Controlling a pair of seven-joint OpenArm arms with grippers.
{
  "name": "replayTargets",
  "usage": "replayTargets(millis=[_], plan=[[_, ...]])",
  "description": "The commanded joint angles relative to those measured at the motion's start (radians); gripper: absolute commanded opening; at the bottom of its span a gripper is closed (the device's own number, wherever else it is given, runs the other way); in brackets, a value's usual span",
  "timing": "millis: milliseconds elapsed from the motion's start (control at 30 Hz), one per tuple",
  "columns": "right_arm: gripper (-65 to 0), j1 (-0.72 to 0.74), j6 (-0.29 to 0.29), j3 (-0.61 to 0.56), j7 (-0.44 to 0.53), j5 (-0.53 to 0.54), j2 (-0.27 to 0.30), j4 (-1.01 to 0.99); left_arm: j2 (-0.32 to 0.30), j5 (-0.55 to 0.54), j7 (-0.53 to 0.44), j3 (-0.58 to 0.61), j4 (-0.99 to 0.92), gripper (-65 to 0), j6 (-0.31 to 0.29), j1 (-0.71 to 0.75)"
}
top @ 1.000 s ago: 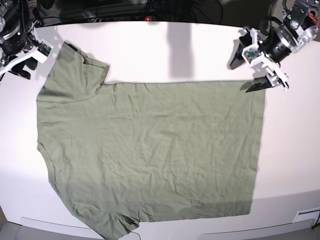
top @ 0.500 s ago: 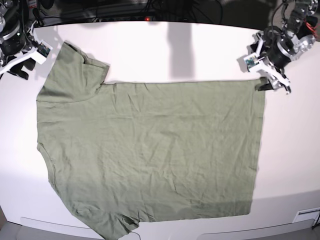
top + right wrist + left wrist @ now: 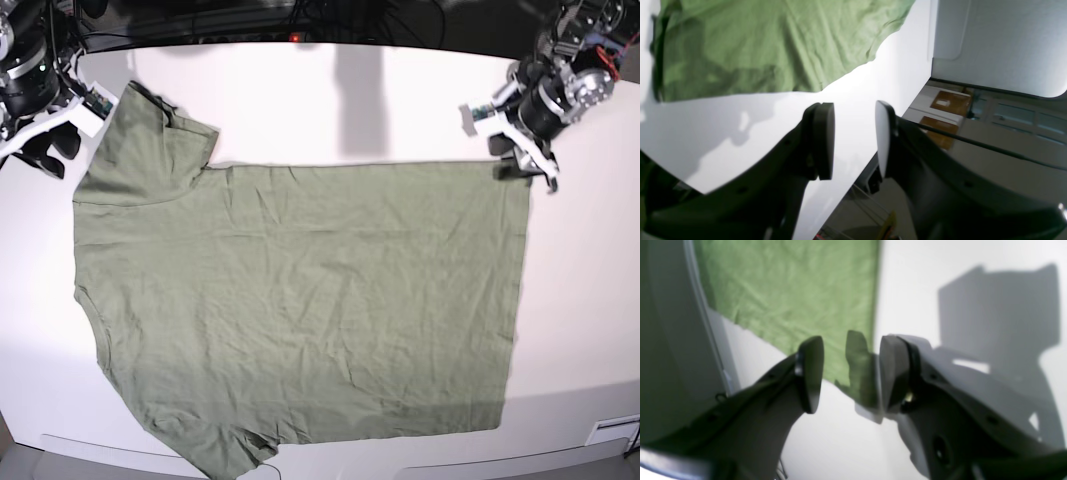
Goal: Fold the T-shirt properly
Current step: 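Grasp the green shirt's hem corner with the left gripper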
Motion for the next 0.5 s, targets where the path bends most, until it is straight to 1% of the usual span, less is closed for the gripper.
replayTargets(millis=[0, 133, 333, 400, 467], plan=[[-43.8, -0.003, -0.021, 0.01, -0.018, -0.006, 0.012, 0.014, -0.013, 0.005, 0.023, -0.005, -0.02, -38.6, -0.001, -0.017], [-43.8, -0.003, -0.021, 0.01, -0.066, -0.006, 0.012, 0.014, -0.013, -0.045, 0.026, -0.005, -0.112, -38.6, -0.001, -0.034], [-43.8, -0.003, -0.021, 0.01, -0.069, -0.006, 0.012, 0.014, -0.013, -0.055, 0.021, -0.005, -0.188, -38.6, -0.001, -0.034], [-43.8, -0.003, -0.021, 0.01, -0.067, -0.005, 0.012, 0.014, -0.013, -0.055, -0.009, -0.005, -0.189, -38.6, -0.001, -0.034], [-43.8, -0.003, -0.021, 0.01, -0.064, 0.026, 0.012, 0.014, -0.013, -0.055, -0.065, -0.005, -0.189, -38.7, -0.001, -0.034]])
